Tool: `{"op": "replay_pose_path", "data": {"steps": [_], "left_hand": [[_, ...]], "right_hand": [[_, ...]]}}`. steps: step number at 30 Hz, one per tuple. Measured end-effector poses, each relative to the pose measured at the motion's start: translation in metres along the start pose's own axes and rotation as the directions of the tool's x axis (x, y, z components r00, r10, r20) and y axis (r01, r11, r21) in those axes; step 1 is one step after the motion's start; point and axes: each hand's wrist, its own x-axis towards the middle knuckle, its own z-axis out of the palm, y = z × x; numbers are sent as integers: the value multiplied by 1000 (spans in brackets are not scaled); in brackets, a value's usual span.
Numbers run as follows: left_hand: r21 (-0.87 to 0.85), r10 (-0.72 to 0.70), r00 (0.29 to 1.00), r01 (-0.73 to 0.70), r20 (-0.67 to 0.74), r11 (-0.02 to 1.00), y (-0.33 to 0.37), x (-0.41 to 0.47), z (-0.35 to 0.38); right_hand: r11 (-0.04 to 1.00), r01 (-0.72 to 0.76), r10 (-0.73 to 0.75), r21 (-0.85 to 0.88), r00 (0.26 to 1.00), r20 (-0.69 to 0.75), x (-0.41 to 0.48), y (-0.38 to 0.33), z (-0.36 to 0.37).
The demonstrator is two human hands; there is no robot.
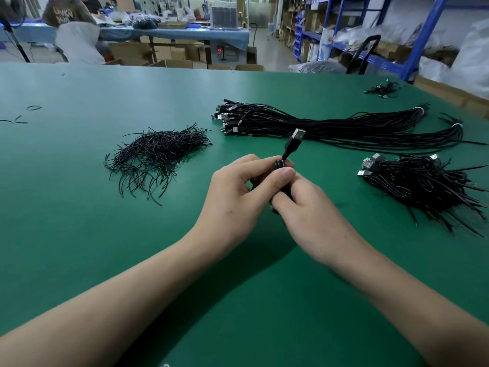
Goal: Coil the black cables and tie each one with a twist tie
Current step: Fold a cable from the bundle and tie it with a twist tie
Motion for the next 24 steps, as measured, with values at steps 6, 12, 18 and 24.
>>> {"op": "replay_pose_path", "data": {"steps": [6,12,18,24], "left_hand": [[-223,-135,991,132,3,966,-4,6,-5],[-269,-121,992,124,26,955,-1,7,-7],[-317,-150,984,174,99,932,2,6,-9],[-272,-156,976,193,154,943,-1,8,-13]], "right_hand": [[759,-275,111,590,948,299,6,9,-6],[742,-286,96,607,940,326,5,10,-6],[458,-480,98,748,864,495,3,10,-13],[495,-438,94,751,886,455,2,11,-13]]}}
